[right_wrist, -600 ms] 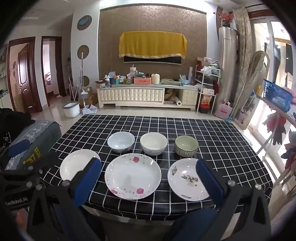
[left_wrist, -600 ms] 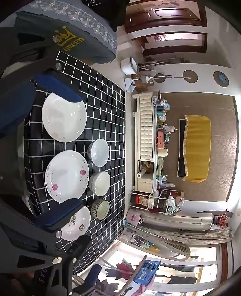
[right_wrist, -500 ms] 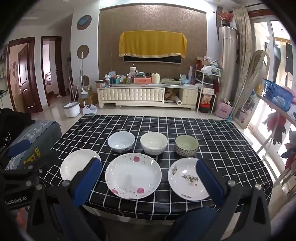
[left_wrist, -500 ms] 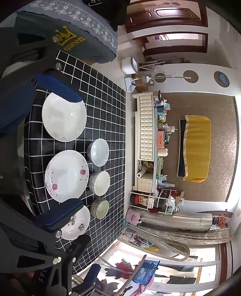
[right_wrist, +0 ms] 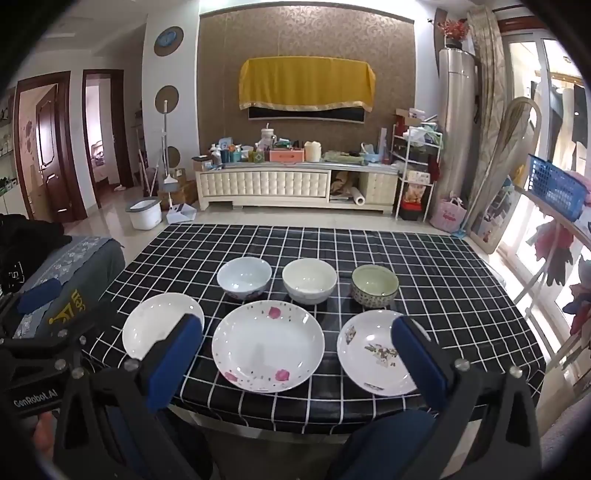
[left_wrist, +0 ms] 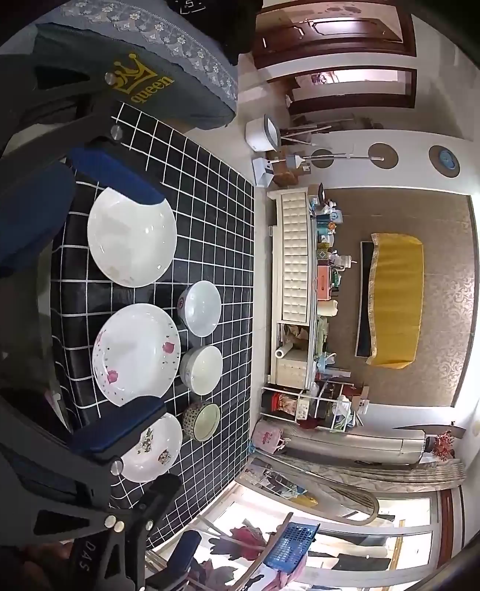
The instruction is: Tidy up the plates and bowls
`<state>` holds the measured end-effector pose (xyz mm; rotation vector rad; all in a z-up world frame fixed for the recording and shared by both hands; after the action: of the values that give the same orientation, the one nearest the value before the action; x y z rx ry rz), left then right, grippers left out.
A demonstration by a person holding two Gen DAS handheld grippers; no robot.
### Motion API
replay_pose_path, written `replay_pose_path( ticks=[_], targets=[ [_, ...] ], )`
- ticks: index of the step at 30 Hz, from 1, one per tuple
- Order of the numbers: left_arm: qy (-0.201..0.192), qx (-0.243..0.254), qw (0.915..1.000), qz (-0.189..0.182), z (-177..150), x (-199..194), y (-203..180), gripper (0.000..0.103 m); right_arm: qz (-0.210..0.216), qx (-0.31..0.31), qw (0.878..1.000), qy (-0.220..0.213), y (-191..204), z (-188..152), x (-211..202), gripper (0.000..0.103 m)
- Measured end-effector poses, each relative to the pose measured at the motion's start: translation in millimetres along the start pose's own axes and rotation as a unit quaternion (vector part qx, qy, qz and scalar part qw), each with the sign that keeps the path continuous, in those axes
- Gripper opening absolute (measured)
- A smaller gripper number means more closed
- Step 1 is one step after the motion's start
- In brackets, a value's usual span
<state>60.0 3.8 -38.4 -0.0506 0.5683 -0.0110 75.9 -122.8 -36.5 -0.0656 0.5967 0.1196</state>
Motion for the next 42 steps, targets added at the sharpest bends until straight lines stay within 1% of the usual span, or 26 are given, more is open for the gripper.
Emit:
replay_pose_path(
  ticks=[6,17,22,42],
  targets=[
    [0.004,-0.004,1.0,-0.002,-0.1,-1.5,1.0,0.103,0.009,0.006,1.0,0.003,-0.6,-0.1,0.1,0.103],
    [0.006,0.0,1.0,0.004,-0.8,-1.9,2.2,0.103,0.008,0.006,1.0,0.005,0.3,-0.9,1.0,0.103],
    [0.008,0.004,0.9999,0.008,-1.3,-2.1,2.9,0.103,0.015,0.011,1.0,0.005,0.3,-1.8,1.8,0.103],
    [0.01,0.006,0.9999,0.013,-1.1,-2.7,1.6,0.103,0.015,0.01,1.0,0.017,2.9,-3.1,1.4,0.103]
  ],
)
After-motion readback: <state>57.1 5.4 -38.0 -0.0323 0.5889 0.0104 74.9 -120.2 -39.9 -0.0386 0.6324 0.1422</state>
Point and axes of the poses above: each gripper's, at about its wrist camera, not at the fingertips, and x roughly the way its jaws point, y to its left, z to its top, the point moved 7 cm from there along x, roughly the way its jaws point
